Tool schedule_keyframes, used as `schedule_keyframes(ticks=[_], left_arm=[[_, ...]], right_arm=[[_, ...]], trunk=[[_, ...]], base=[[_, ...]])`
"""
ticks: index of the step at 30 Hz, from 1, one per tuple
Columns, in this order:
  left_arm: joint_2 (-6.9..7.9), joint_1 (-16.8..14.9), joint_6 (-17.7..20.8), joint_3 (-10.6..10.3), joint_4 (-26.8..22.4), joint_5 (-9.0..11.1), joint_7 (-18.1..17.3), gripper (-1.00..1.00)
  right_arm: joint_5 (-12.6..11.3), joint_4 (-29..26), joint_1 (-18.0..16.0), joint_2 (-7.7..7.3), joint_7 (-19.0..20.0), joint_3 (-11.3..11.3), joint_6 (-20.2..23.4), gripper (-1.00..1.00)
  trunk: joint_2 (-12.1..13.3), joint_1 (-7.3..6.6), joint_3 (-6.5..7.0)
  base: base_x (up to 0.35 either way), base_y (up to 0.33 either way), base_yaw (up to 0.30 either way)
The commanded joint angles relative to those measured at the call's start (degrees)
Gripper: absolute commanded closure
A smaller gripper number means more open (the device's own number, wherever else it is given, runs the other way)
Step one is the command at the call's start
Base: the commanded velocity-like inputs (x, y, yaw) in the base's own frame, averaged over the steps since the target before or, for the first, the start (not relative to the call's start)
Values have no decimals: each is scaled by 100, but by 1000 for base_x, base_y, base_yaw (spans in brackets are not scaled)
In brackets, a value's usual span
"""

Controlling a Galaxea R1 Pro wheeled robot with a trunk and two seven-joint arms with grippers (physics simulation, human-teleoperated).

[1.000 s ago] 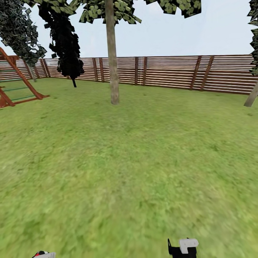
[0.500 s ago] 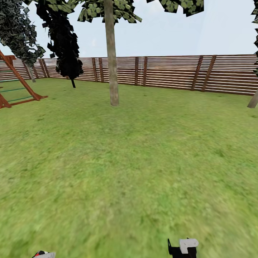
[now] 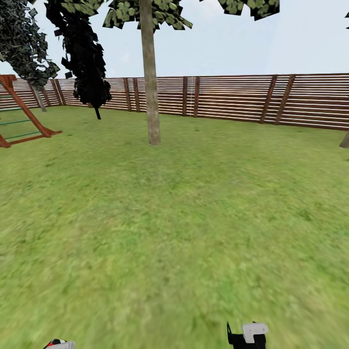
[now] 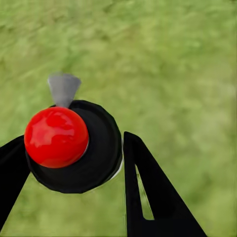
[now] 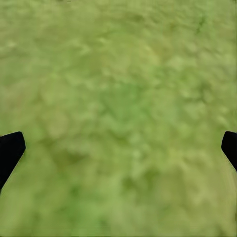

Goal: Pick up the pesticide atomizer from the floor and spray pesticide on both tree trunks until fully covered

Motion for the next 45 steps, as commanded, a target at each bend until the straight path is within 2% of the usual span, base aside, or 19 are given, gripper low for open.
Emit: schedule_keyframes(ticks=[1, 45], left_arm=[[-1, -3, -15, 34, 3, -6, -10, 100], [1, -3, -12, 34, 3, -6, -9, 100]], right_arm=[[25, 5, -4, 1, -60, 44, -2, -100], [22, 5, -4, 1, -58, 44, -2, -100]], trunk=[[-2, 3, -5], [-2, 3, -5]], base=[[340, 0, 0], [340, 0, 0]])
